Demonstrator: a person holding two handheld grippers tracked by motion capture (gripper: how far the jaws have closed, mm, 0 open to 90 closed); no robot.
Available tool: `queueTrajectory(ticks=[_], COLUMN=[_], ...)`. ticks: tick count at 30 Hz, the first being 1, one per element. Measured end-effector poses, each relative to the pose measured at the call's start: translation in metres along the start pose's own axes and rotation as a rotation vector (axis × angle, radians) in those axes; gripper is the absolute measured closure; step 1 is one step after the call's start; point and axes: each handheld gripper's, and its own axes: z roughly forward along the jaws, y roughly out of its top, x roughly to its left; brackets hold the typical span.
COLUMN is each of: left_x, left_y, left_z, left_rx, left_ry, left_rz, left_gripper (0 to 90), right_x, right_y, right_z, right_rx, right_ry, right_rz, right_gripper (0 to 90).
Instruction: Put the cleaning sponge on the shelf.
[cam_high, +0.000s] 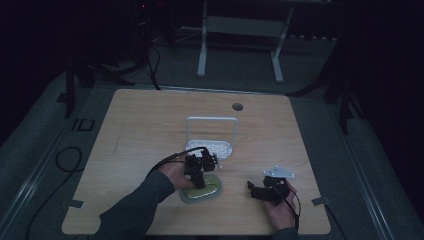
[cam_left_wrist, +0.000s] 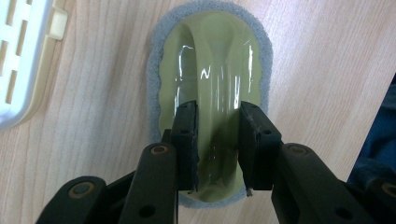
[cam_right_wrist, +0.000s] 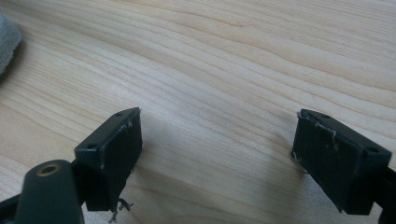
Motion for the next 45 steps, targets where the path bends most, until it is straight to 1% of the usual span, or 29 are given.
queueTrajectory(ticks=[3,7,9,11,13,14,18,25,27,32,38,40,43,45], left_x=[0.000,-0.001,-0.002,-0.003,-0.003,-0.003,-0.003,-0.001,-0.001,0.000,0.002,0.003,0.005,0.005], left_y=[0.000,0.001,0.001,0.001,0.000,-0.001,-0.003,-0.003,-0.003,-0.001,0.000,0.000,0.000,0.001], left_z=[0.000,0.000,-0.001,-0.001,-0.001,-0.002,-0.004,-0.009,-0.010,-0.009,-0.004,-0.003,-0.002,-0.002], left_rx=[0.013,0.015,0.021,0.023,0.019,0.013,0.000,-0.008,-0.011,0.011,0.034,0.050,0.054,0.061], left_ry=[0.003,0.007,0.014,0.023,0.034,0.041,0.070,0.099,0.103,0.097,0.073,0.068,0.059,0.063], left_rz=[0.011,0.018,0.037,0.047,0.057,0.072,0.087,0.107,0.106,0.119,0.110,0.113,0.105,0.109], left_gripper=[69.8,69.8,69.9,70.2,70.5,70.6,70.9,71.0,71.0,71.2,71.1,71.1,70.9,70.5], right_x=[0.000,0.000,0.000,0.000,0.000,0.000,0.000,0.000,0.000,0.000,0.000,0.000,0.000,0.000], right_y=[0.000,0.000,0.000,0.000,0.000,0.000,0.000,0.000,0.000,0.000,0.000,0.000,0.000,0.000], right_z=[0.000,0.000,0.000,0.000,0.000,0.000,0.000,0.000,0.000,0.000,0.000,0.000,0.000,0.000], right_rx=[0.000,0.000,0.000,0.000,0.000,0.000,-0.001,-0.001,-0.001,-0.001,-0.001,-0.001,0.000,0.000], right_ry=[0.000,0.000,0.000,0.000,0.000,0.000,-0.001,-0.001,0.000,0.000,-0.001,-0.001,0.000,0.000], right_rz=[-0.001,-0.001,-0.001,-0.001,-0.001,-0.001,-0.003,-0.002,-0.002,-0.002,-0.003,-0.002,-0.001,-0.001], right_gripper=[15.3,15.3,15.3,15.3,15.3,15.3,15.3,15.3,15.3,15.3,15.3,15.3,15.3,15.3])
